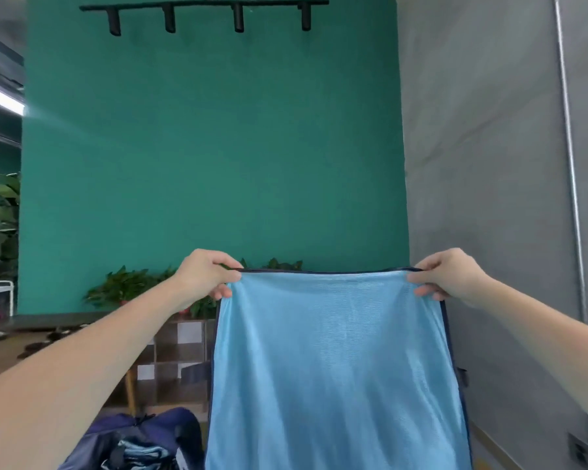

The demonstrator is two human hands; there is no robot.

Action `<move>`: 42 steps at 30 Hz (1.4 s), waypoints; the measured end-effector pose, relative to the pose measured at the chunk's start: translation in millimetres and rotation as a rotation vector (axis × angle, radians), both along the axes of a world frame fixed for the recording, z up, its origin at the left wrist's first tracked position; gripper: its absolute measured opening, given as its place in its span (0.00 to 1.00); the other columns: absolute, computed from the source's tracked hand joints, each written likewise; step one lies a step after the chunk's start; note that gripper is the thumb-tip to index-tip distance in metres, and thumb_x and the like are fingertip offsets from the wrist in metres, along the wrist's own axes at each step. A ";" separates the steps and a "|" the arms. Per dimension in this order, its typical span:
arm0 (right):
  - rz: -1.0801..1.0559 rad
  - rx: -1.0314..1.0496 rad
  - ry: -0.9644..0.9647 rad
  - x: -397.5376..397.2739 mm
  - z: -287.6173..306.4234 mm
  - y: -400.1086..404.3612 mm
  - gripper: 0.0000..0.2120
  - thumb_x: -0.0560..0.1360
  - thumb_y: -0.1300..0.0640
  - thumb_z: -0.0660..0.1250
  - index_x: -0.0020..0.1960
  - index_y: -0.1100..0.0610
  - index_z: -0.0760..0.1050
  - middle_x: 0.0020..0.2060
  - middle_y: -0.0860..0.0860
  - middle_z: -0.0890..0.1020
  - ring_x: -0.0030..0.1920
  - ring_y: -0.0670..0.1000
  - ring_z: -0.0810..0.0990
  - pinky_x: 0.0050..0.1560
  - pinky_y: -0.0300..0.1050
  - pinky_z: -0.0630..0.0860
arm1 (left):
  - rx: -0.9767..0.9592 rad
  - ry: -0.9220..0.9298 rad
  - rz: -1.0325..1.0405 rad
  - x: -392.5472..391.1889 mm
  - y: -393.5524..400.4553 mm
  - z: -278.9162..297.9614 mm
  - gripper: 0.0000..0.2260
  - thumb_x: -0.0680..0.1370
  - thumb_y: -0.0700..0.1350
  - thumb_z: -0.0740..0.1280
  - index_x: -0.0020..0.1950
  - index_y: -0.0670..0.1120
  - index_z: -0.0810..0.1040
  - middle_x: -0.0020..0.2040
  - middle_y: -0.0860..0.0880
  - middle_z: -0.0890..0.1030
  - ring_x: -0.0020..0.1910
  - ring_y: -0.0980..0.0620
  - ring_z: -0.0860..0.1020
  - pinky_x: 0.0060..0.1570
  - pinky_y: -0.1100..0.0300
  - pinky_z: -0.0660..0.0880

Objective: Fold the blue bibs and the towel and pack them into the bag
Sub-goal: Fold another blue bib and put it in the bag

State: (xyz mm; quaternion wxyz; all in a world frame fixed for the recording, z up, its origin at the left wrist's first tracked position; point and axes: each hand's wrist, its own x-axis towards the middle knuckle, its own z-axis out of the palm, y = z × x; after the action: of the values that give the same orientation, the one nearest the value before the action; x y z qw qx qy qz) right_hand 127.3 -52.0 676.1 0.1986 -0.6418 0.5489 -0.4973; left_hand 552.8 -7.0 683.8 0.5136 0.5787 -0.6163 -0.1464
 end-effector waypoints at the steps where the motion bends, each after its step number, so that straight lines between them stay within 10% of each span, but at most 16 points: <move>1: -0.031 0.019 0.050 -0.3 7.7 -13.7 0.09 0.71 0.64 0.78 0.48 0.66 0.82 0.34 0.57 0.86 0.34 0.54 0.86 0.34 0.41 0.82 | -0.026 -0.025 0.014 -4.4 -15.3 9.0 0.04 0.76 0.34 0.73 0.49 0.42 0.83 0.33 0.41 0.82 0.25 0.51 0.80 0.24 0.63 0.74; 7: -0.197 -0.340 0.100 13.4 87.7 -50.8 0.07 0.75 0.56 0.75 0.45 0.60 0.80 0.42 0.56 0.84 0.43 0.55 0.79 0.43 0.44 0.72 | -0.383 -0.024 0.099 -18.8 -64.8 99.6 0.08 0.76 0.35 0.72 0.43 0.48 0.83 0.46 0.47 0.86 0.47 0.49 0.84 0.56 0.56 0.79; 13: -0.097 -0.474 0.010 15.5 96.3 -33.0 0.06 0.76 0.54 0.74 0.47 0.56 0.81 0.43 0.48 0.83 0.43 0.47 0.79 0.41 0.41 0.71 | -0.441 -0.103 0.195 -9.3 -38.4 111.5 0.06 0.72 0.47 0.79 0.43 0.49 0.84 0.41 0.56 0.83 0.42 0.58 0.79 0.44 0.65 0.71; 22: 0.057 -0.218 0.054 -3.7 -66.3 43.1 0.05 0.72 0.55 0.78 0.41 0.53 0.83 0.38 0.49 0.87 0.45 0.53 0.84 0.51 0.47 0.77 | -0.169 -0.199 0.122 -10.3 46.6 -67.8 0.05 0.73 0.42 0.78 0.41 0.48 0.83 0.35 0.55 0.84 0.35 0.59 0.79 0.42 0.61 0.74; 29: 0.139 0.113 0.111 -34.5 -226.4 109.5 0.08 0.74 0.57 0.76 0.42 0.61 0.82 0.33 0.56 0.85 0.32 0.49 0.78 0.38 0.43 0.77 | 0.080 -0.173 -0.017 -9.7 111.4 -238.4 0.03 0.73 0.44 0.78 0.41 0.50 0.85 0.38 0.55 0.86 0.39 0.61 0.83 0.42 0.65 0.74; 34: 0.109 0.193 0.121 -46.4 -265.9 116.0 0.09 0.75 0.57 0.76 0.45 0.63 0.81 0.29 0.59 0.82 0.25 0.49 0.77 0.27 0.34 0.67 | 0.076 -0.150 -0.048 -17.0 119.3 -278.2 0.02 0.74 0.47 0.78 0.43 0.51 0.86 0.38 0.55 0.86 0.40 0.58 0.84 0.43 0.65 0.76; 42: 0.034 0.255 0.204 -35.7 -308.3 56.3 0.07 0.73 0.51 0.77 0.43 0.54 0.84 0.39 0.49 0.85 0.40 0.47 0.81 0.38 0.38 0.73 | 0.190 -0.274 0.012 -16.2 49.0 -337.7 0.06 0.79 0.47 0.71 0.43 0.55 0.82 0.37 0.55 0.84 0.41 0.55 0.82 0.43 0.61 0.75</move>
State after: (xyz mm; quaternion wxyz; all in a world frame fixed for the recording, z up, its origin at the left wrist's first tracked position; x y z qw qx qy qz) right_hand 91.5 4.3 367.8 0.2299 -0.6680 0.6138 -0.3523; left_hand 536.6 42.1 346.1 0.3688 0.6430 -0.6603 -0.1206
